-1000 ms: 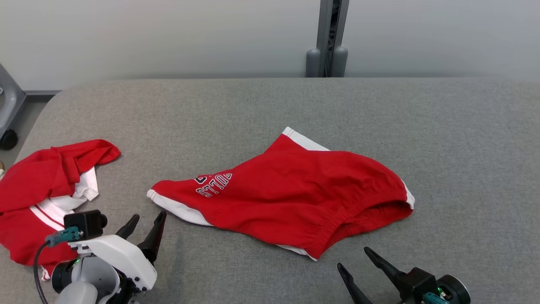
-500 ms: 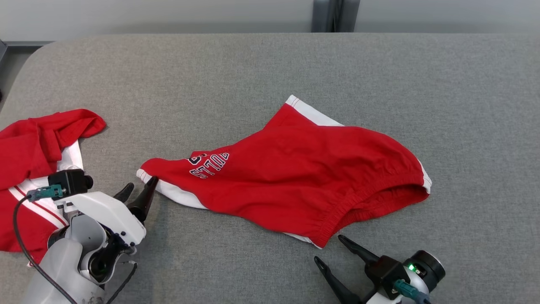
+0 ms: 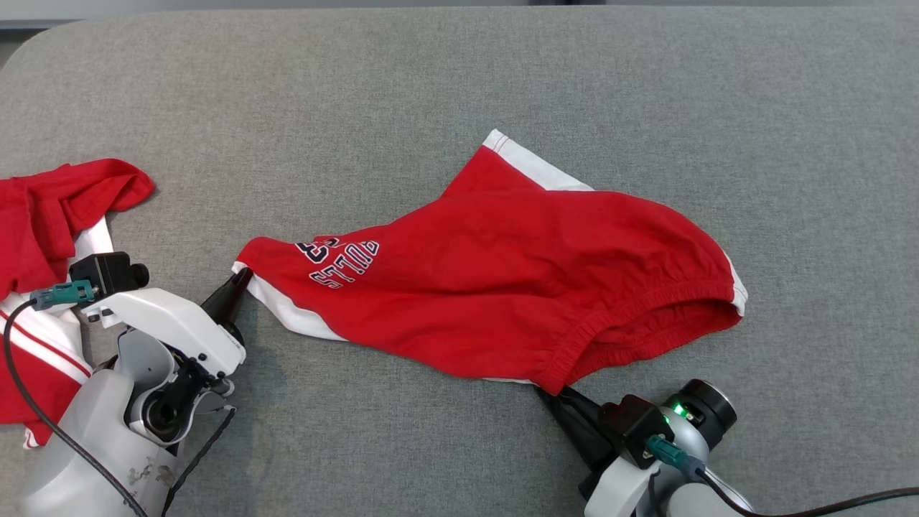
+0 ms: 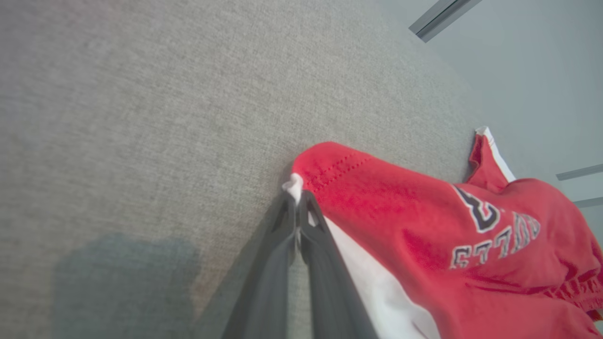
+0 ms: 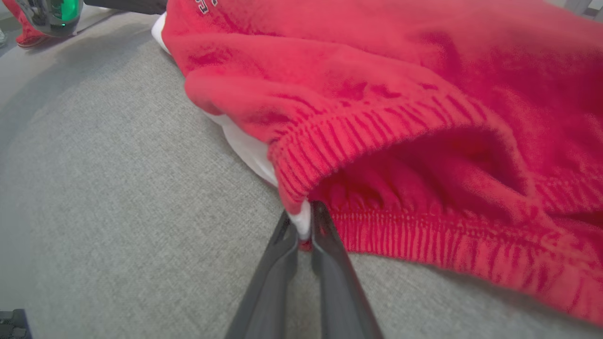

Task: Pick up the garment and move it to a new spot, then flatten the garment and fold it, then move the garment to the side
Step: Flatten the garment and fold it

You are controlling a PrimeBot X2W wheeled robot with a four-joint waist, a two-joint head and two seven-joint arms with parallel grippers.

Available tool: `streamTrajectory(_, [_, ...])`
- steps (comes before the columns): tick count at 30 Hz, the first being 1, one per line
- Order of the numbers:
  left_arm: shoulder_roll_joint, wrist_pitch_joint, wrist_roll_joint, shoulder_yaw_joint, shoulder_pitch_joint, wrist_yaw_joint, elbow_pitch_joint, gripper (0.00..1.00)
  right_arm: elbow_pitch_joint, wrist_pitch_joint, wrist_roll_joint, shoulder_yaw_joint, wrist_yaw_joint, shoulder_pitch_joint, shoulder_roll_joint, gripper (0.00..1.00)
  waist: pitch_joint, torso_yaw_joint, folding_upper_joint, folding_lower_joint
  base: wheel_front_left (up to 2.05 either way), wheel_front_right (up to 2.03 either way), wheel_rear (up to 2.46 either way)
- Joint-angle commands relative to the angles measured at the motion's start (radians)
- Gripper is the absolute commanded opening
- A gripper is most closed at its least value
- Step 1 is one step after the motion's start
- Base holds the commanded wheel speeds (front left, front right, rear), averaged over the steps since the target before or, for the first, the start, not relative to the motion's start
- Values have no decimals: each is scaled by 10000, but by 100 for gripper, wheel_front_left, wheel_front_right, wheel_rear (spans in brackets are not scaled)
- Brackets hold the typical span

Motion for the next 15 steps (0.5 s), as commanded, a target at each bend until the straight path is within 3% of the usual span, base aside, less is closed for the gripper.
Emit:
streamTrajectory(1, [94,-113,-238,-54,-109,-63,-74,0,118,-18,160,75,24,-8,-14,0,14,-12,0,0,0,0,0])
streamTrajectory(8, [518,-1086,-583,-454,131,-64,-469,0,-689,-250,1029,135,23,-49,-221,0,-92,-90,0,0,0,0,0])
streamTrajectory(15, [1060,-2541,-15,-523,284,-33,-1051,0,-2783,-309,2132,-95,24,335,-667,0,-503,-211,0,0,0,0,0])
